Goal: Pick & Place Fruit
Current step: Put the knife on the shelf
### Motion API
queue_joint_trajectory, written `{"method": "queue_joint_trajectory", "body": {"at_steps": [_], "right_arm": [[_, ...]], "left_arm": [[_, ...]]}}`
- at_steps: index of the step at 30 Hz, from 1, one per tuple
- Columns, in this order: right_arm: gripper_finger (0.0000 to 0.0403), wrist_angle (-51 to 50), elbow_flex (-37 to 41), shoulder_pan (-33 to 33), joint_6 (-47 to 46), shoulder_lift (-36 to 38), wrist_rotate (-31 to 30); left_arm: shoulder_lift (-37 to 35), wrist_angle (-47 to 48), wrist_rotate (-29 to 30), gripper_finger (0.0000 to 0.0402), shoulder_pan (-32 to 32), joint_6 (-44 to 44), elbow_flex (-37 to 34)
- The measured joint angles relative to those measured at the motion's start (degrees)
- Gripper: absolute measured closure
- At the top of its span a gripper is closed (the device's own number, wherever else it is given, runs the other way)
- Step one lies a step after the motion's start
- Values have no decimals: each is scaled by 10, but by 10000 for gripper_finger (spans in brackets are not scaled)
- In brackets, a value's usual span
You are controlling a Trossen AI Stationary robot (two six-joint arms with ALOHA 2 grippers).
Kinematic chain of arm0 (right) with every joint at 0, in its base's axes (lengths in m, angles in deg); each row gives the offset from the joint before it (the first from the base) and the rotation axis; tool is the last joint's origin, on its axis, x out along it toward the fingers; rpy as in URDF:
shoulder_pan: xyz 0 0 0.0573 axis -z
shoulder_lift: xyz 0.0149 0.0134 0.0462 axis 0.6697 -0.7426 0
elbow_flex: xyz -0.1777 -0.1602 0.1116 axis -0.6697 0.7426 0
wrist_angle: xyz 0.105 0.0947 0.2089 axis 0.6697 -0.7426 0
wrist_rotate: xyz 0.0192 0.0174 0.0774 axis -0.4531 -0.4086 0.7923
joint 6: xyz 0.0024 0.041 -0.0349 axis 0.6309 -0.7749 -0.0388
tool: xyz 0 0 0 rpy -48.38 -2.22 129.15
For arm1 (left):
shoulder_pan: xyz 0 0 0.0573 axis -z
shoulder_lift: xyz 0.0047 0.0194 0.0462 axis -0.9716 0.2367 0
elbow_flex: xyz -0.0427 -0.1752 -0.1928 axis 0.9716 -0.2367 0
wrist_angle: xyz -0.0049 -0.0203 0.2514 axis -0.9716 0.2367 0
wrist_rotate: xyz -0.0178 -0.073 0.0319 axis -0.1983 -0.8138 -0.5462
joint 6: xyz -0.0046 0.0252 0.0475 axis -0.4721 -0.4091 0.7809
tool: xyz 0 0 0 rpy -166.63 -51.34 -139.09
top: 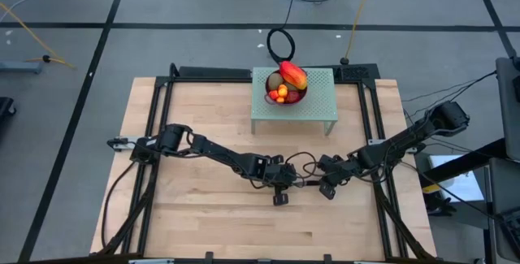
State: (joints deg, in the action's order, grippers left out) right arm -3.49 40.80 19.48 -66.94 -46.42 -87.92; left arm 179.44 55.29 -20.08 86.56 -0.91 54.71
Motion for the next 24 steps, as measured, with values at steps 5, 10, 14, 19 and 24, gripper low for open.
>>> {"method": "queue_joint_trajectory", "body": {"at_steps": [5,10,14,19,24], "right_arm": [[403,-1,0,0,0,0,0],[403,-2,0,0,-1,13,1],[403,-3,0,0,0,34,1],[403,-4,0,0,0,53,1],[403,-4,0,0,0,55,2]], "left_arm": [[0,0,1,396,0,-1,0],[0,0,2,390,0,-1,0],[0,-1,-2,395,0,-1,0],[0,-2,-4,389,-1,-3,0],[0,-5,-7,393,-1,-7,0]]}}
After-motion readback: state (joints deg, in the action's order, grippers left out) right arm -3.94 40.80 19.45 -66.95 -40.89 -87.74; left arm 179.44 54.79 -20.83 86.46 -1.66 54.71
